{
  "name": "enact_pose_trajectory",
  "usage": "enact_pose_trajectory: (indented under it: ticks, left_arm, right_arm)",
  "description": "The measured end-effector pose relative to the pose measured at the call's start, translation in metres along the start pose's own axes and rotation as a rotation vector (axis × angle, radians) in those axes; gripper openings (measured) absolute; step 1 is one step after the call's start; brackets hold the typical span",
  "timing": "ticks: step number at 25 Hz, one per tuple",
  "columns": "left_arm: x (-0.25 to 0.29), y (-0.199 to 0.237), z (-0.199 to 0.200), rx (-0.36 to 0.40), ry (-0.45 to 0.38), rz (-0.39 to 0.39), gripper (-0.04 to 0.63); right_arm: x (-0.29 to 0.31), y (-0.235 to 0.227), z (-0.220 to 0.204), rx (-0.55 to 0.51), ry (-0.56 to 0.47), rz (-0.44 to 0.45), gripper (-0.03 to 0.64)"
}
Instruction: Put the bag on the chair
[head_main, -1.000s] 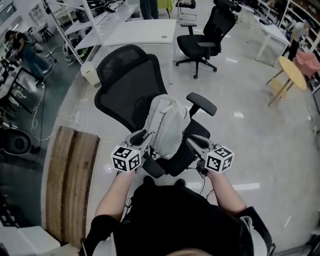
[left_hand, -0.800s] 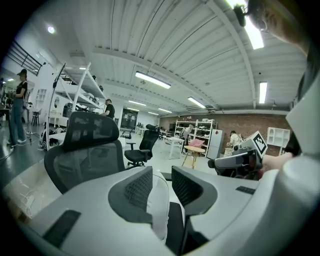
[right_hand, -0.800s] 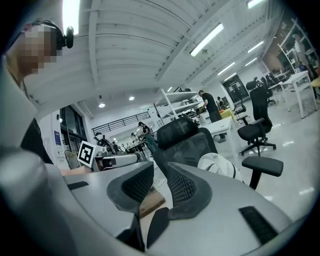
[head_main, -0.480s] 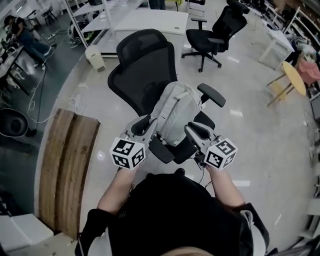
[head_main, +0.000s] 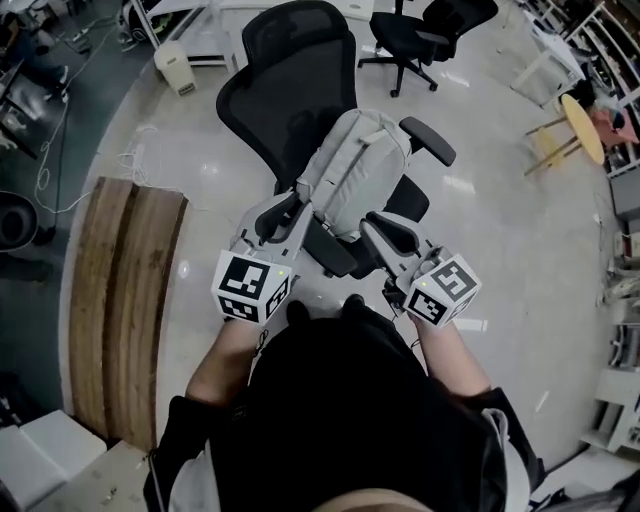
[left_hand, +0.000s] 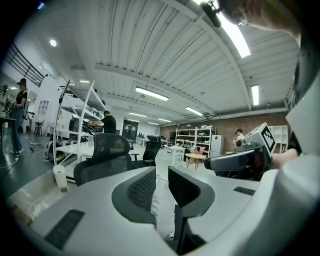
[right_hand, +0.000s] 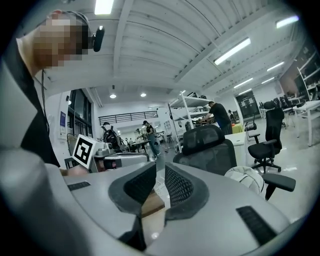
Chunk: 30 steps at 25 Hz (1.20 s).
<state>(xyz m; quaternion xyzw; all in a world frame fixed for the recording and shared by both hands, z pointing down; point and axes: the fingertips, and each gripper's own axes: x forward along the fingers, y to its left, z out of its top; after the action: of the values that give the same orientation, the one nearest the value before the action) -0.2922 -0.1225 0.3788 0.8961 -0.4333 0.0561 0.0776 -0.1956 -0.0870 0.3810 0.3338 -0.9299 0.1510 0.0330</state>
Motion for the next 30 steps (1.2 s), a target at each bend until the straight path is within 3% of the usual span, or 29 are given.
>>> enact_pose_trajectory:
  ticks: [8, 20, 30]
  left_arm:
    - [-0.018, -0.020, 0.009, 0.038, -0.009, 0.077, 0.057]
    - [-0.008, -0.048, 0.013, 0.052, 0.034, 0.137, 0.029]
    - [-0.001, -0.062, 0.024, 0.058, 0.009, 0.142, 0.029]
  right_arm:
    - [-0.034, 0.000, 0.002, -0.112, 0.020, -0.020, 0.052]
    - [-0.098, -0.041, 0.011, -0.087, -0.044, -0.027, 0.031]
    - [-0.101, -0.034, 0.024, -0.111, -0.083, 0.021, 0.029]
